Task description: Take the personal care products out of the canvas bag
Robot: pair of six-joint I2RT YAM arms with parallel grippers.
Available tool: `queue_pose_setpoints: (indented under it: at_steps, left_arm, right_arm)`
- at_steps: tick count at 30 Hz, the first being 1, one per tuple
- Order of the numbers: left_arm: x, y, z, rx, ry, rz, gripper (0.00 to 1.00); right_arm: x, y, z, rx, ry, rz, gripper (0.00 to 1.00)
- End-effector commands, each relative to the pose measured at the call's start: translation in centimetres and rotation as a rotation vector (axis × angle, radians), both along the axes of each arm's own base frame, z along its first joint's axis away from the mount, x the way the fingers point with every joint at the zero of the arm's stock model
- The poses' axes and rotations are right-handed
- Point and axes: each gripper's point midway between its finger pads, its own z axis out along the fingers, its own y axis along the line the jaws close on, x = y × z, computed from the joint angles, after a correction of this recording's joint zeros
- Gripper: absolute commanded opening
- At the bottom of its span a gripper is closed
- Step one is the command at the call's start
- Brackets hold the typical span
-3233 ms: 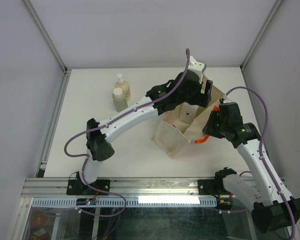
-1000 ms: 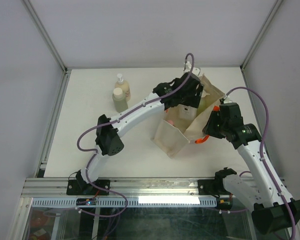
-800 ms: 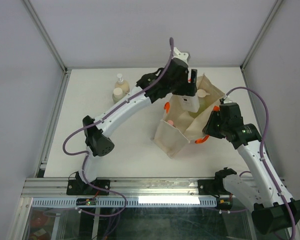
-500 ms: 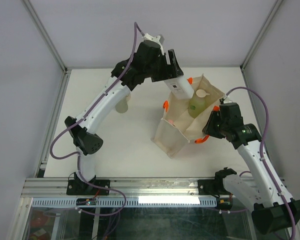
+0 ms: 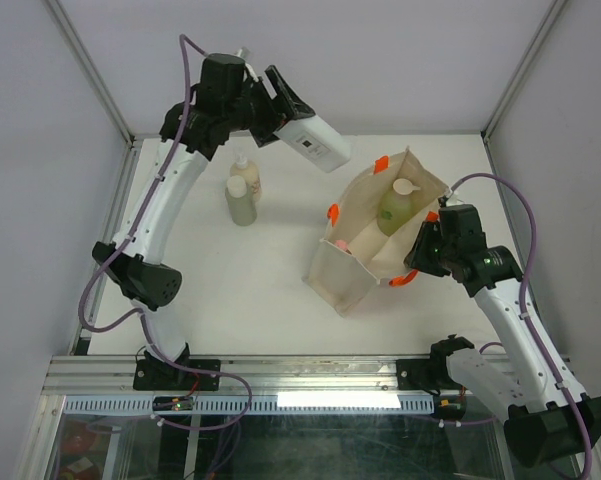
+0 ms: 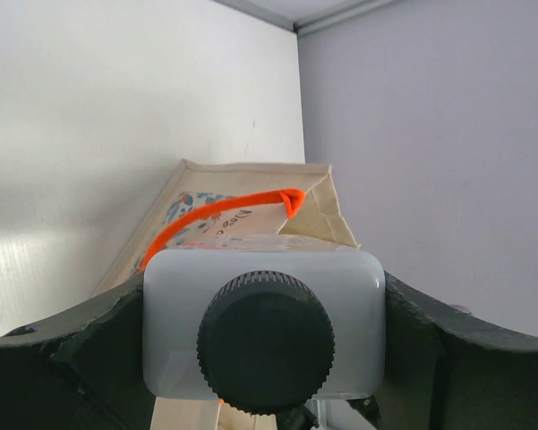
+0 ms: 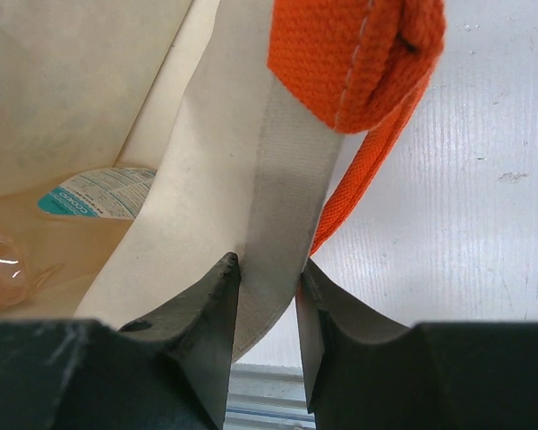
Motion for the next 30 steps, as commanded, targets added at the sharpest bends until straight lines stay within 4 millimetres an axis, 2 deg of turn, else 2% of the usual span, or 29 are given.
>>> queue_pose_setpoints:
  at_steps: [1, 6, 10, 14, 18, 21, 24, 30]
  left_arm:
    - [-2.4, 3.4, 11.0, -0.197, -0.237, 0.006, 0.0]
    - [-1.5, 6.1, 10.2, -0.132, -0.256, 0.082, 0.0]
    - [-1.0, 7.3, 7.5, -0.024, -0.246, 0.123, 0.0]
    - [-0.8, 8.4, 3.4, 0.071, -0.195, 0.156, 0.0]
    - [-1.1, 9.7, -3.2, 0.197, -0.105, 0.177, 0.0]
    - [-1.7, 10.8, -6.8, 0.275, -0.087, 0.189, 0.0]
    - [-2.7, 12.4, -9.2, 0.377, -0.141, 0.215, 0.0]
    - [-4.1, 15.7, -12.2, 0.513, -0.273, 0.271, 0.0]
  right_arm:
    - [-0.3, 0.2, -0.3, 0.003, 0.011, 0.026, 0.34]
    - [-0.3, 0.2, -0.3, 0.001, 0.009, 0.025, 0.34]
    - [-0.3, 0.2, -0.3, 0.002, 0.012, 0.024, 0.34]
    - [-0.2, 0.2, -0.4, 0.001, 0.013, 0.025, 0.34]
    - [-0.2, 0.2, -0.4, 0.002, 0.018, 0.027, 0.34]
    - [-0.2, 0.3, -0.6, 0.002, 0.025, 0.028, 0.34]
    - [-0.2, 0.2, -0.5, 0.002, 0.023, 0.027, 0.33]
    - [-0.3, 0.3, -0.6, 0.004, 0.025, 0.029, 0.34]
